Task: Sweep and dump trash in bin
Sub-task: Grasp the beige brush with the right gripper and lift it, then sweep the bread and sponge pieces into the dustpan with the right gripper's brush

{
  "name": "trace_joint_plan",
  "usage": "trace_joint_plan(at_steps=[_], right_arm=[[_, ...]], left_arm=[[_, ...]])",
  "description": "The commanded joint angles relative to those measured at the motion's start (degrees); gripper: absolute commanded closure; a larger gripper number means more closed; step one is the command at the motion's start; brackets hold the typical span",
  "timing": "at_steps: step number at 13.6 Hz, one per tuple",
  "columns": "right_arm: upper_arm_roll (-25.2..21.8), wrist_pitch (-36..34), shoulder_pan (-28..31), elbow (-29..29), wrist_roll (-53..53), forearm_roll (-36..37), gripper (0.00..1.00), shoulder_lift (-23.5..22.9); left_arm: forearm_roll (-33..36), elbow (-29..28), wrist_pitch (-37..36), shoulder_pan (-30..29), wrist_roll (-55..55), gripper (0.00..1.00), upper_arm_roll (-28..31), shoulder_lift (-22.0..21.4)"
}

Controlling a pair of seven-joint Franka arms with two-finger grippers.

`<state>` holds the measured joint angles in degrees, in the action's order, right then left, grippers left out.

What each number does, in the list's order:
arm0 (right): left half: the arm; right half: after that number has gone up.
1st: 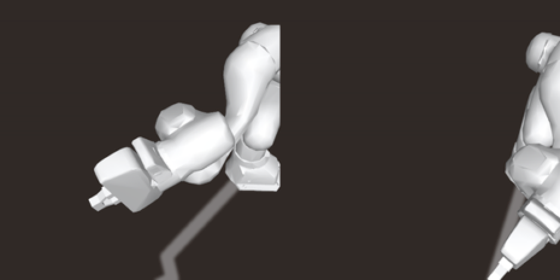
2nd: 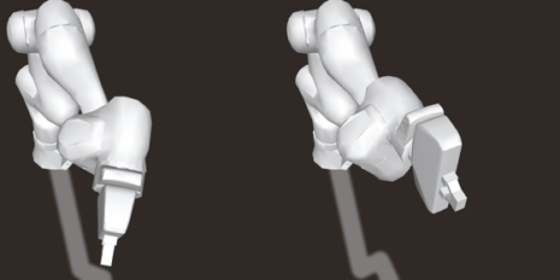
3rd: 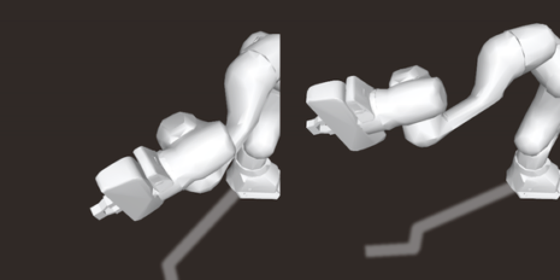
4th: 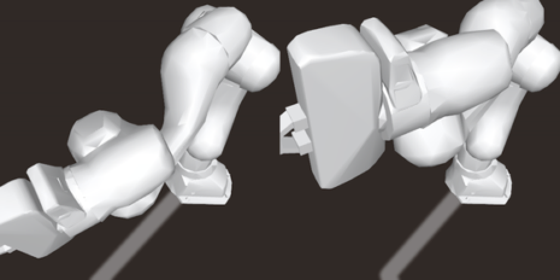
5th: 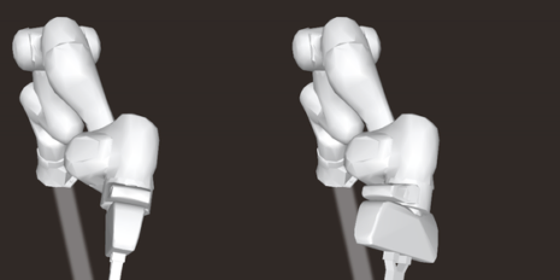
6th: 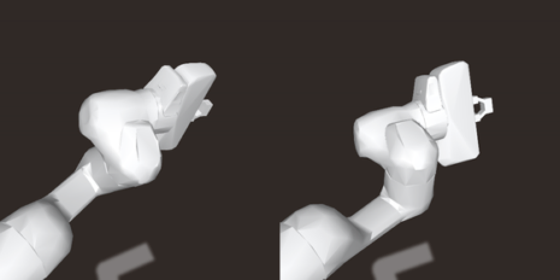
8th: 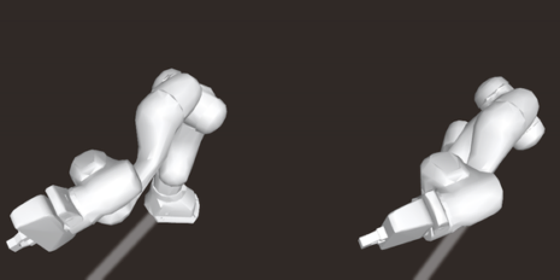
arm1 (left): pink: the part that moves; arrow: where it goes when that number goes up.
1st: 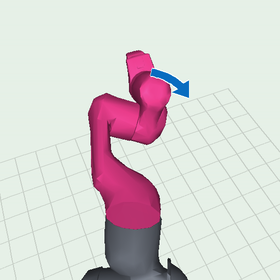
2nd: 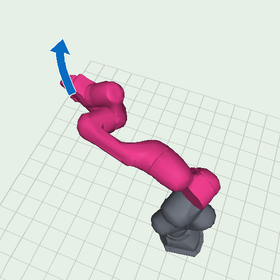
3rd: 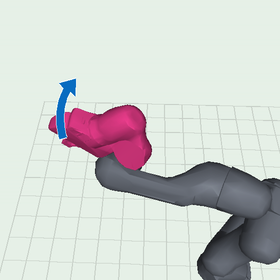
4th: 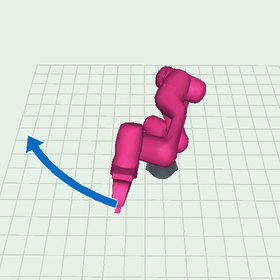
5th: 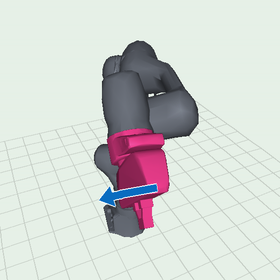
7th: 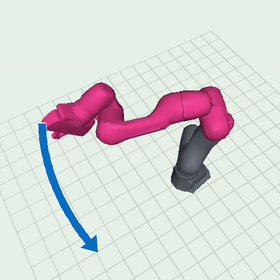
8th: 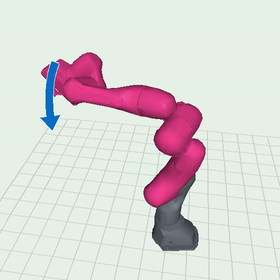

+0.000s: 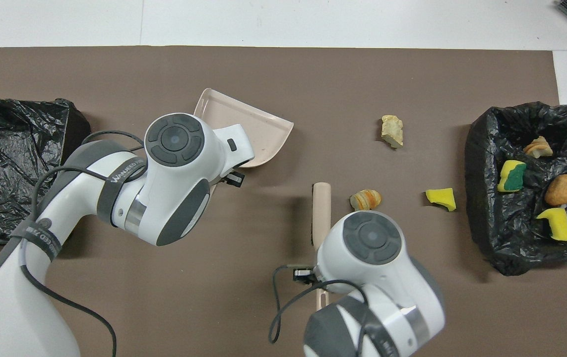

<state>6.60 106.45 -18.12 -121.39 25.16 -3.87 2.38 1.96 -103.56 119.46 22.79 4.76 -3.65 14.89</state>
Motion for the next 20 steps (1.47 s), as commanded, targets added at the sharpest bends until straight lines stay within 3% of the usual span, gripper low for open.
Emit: trace_joint_plan(at_steps=[1,4,9,13,15,17,20], right_arm=[[0.87,-4.04,5.61,4.31,-3.18,6.22,1.00,-3.25],[0.79,-3.97,12.02,2.84,-6.34,11.77,1.00,-3.26],[0.70,-3.61,17.59,-4.45,-8.20,16.25,1.00,-1.33],[0.79,-2.05,20.65,-9.03,-8.38,18.81,1.00,1.39],[0.79,3.05,20.32,-13.77,-8.29,18.81,1.00,3.42],[0.96,5.52,20.05,-14.23,-8.55,18.81,1.00,2.02],[1.05,6.14,15.40,-12.65,-8.29,17.84,1.00,0.70]], left_arm=[[-1.25,-2.16,-1.50,-0.55,4.20,1.00,-0.39,-1.35],[-1.34,-3.58,-1.34,0.15,13.41,1.00,-0.48,-2.32],[-1.34,-4.72,-1.51,3.22,13.52,1.00,-0.57,-3.37],[-1.17,-12.79,-0.90,7.78,17.63,1.00,-0.39,-8.46],[-0.90,-14.48,-0.45,8.50,18.00,1.00,-0.65,-9.52],[0.06,-16.14,0.68,12.09,18.00,1.00,-0.57,-8.91],[1.47,-17.03,1.21,12.37,17.65,1.00,-0.57,-9.44]])
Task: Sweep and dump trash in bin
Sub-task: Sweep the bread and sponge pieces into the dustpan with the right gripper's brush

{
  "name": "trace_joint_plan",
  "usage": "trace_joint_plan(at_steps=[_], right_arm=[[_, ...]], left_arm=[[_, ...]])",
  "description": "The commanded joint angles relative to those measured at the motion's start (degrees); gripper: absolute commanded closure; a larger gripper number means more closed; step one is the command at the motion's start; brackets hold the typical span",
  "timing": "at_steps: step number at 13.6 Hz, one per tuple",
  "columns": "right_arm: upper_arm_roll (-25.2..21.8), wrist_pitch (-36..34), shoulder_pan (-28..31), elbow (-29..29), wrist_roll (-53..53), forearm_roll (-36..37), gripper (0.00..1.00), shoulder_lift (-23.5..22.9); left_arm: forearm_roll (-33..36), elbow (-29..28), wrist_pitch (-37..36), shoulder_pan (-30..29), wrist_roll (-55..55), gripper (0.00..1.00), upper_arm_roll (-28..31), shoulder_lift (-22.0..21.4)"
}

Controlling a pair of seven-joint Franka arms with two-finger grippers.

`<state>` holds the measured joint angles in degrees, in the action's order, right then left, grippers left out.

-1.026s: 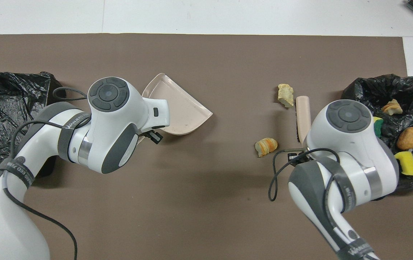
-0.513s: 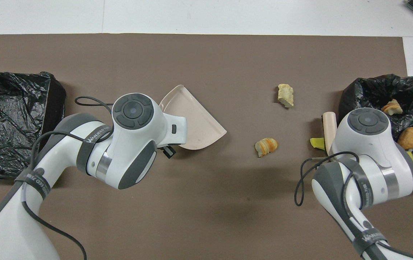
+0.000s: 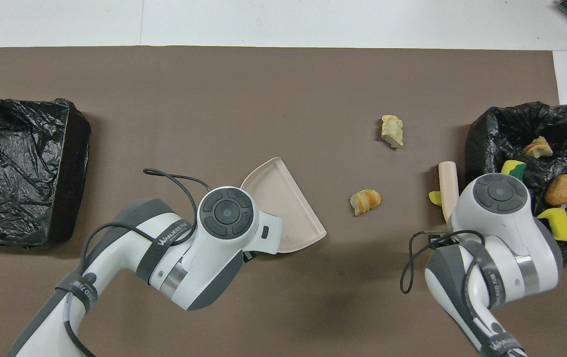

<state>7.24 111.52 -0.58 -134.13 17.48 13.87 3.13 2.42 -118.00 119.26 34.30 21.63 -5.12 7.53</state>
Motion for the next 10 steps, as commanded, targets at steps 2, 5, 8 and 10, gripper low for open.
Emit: trace_joint_plan(at_steps=[2,5,8,10], right_arm=[[0.58,0.98,-3.64,3.86,-0.61,-3.04,1.00,-4.17],[0.94,0.98,-8.11,7.48,-0.87,-4.03,1.00,-7.35],[0.94,0.98,-13.56,10.20,-1.66,-10.60,1.00,-8.23],[1.03,0.98,-17.24,11.61,-2.89,-13.41,1.00,-9.71]], left_arm=[[1.10,-2.67,1.50,1.21,0.78,1.00,0.82,-1.64],[1.19,-2.67,1.59,1.56,0.78,1.00,0.90,-1.64],[1.19,-2.76,1.94,1.30,1.04,1.00,0.82,-1.64],[1.19,-2.76,1.76,1.47,1.13,1.00,0.82,-1.72]])
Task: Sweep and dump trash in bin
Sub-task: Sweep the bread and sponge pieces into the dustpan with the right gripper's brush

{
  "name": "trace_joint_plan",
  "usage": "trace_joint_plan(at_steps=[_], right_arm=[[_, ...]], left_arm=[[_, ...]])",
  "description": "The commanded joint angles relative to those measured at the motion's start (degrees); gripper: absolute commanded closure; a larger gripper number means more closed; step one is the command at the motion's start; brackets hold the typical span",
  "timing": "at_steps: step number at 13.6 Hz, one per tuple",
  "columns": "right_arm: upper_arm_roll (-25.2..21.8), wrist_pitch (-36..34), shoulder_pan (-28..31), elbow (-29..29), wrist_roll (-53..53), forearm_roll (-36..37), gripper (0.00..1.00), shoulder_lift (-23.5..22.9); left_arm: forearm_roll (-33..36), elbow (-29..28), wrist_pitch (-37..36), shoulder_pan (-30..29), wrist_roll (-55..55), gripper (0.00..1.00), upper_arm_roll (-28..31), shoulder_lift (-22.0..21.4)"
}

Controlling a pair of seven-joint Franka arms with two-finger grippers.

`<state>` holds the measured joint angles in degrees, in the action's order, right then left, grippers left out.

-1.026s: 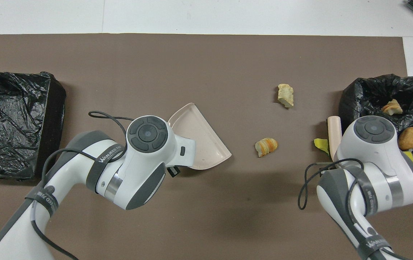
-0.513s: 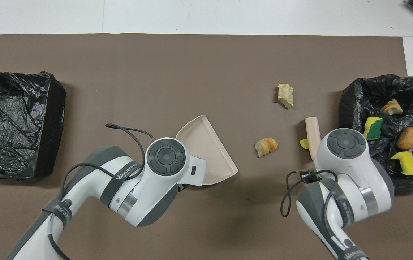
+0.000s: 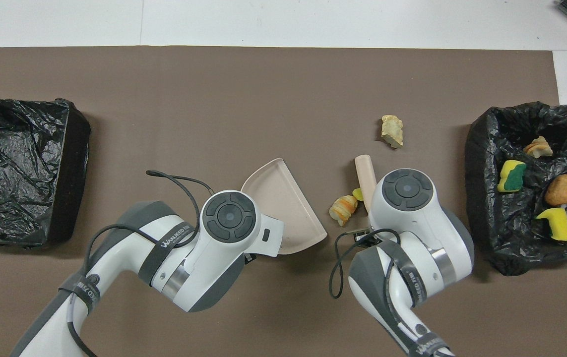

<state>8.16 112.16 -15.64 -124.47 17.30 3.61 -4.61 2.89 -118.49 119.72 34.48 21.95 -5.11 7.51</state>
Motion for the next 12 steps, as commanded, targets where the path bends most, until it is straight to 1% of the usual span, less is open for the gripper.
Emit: trace_joint_plan(at_steps=[1,3,7,8,9,10,11,12], right_arm=[[0.10,0.43,-2.64,2.30,-5.49,-5.96,1.00,-2.33],[0.01,0.51,-2.81,2.39,-16.37,-15.60,1.00,-2.59],[-0.08,-1.50,-1.06,2.66,-27.12,-31.44,1.00,-2.42],[-0.25,-2.64,-0.54,3.27,-27.49,-31.73,1.00,-1.90],[-0.43,-5.52,0.69,5.19,-27.23,-31.65,1.00,-1.80],[-0.52,-9.46,2.96,7.64,-27.23,-31.65,1.00,-1.89],[-0.43,-11.94,5.59,9.49,-27.14,-31.39,1.00,-1.80],[-0.52,-13.01,6.84,10.56,-27.14,-30.17,1.00,-1.63]], left_arm=[[0.72,-2.27,1.31,1.20,0.81,1.00,0.71,-1.71],[0.63,-2.36,1.31,1.20,0.81,1.00,0.71,-1.71],[0.36,-2.27,1.57,0.59,0.72,1.00,0.71,-1.36],[0.36,-2.18,1.66,0.59,0.72,1.00,0.80,-1.36],[0.45,-2.18,1.74,0.59,0.72,1.00,0.71,-1.36],[0.45,-2.10,1.74,0.67,0.72,1.00,0.80,-1.36],[0.36,-2.10,2.01,0.59,0.72,1.00,0.71,-1.27],[0.36,-2.10,2.97,0.59,0.72,1.00,0.80,-1.18]])
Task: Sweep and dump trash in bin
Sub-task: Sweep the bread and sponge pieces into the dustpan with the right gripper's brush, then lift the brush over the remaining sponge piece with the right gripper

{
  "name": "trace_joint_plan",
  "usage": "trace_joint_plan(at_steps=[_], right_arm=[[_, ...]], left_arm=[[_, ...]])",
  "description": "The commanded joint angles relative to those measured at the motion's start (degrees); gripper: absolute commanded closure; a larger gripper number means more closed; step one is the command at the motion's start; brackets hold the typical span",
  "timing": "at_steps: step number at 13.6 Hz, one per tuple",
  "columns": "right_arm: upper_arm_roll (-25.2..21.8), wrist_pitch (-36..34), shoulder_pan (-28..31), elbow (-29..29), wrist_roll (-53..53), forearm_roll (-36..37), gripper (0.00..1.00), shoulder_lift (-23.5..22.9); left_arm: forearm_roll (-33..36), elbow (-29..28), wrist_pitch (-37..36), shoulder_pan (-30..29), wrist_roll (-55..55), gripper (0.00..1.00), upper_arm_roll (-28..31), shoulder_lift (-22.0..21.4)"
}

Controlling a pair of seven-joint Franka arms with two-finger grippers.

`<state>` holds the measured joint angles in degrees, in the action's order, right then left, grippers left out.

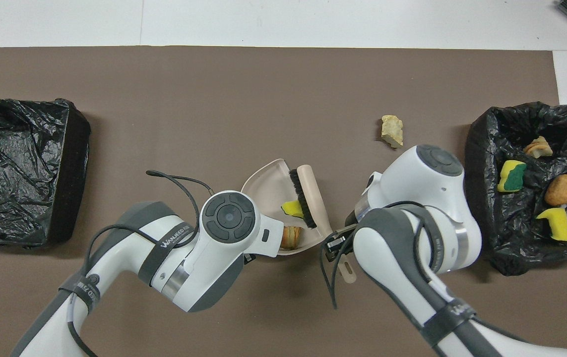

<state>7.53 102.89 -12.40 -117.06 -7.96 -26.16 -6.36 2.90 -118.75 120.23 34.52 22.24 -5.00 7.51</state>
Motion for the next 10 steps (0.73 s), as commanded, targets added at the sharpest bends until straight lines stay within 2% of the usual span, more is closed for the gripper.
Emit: trace_joint_plan(at_steps=[1,4,7,9,10], right_arm=[[0.12,-4.01,4.39,4.63,-1.89,2.31,1.00,0.04],[0.03,-2.08,5.28,6.75,-1.62,10.40,1.00,-1.02],[0.12,5.20,6.86,6.58,-1.36,19.45,1.00,-2.60],[0.12,7.06,8.35,7.01,-1.45,20.28,1.00,-3.74],[0.20,7.15,9.57,9.45,-1.45,20.01,1.00,-6.18]], left_arm=[[0.35,-1.75,3.17,0.55,0.44,1.00,0.69,-1.10],[0.35,-1.74,3.44,0.55,0.27,1.00,0.69,-1.10],[0.35,-1.74,4.92,0.46,0.18,1.00,0.69,-0.92],[0.35,-1.74,5.19,0.55,0.18,1.00,0.69,-0.83],[0.35,-1.74,5.19,0.46,0.18,1.00,0.69,-0.92]])
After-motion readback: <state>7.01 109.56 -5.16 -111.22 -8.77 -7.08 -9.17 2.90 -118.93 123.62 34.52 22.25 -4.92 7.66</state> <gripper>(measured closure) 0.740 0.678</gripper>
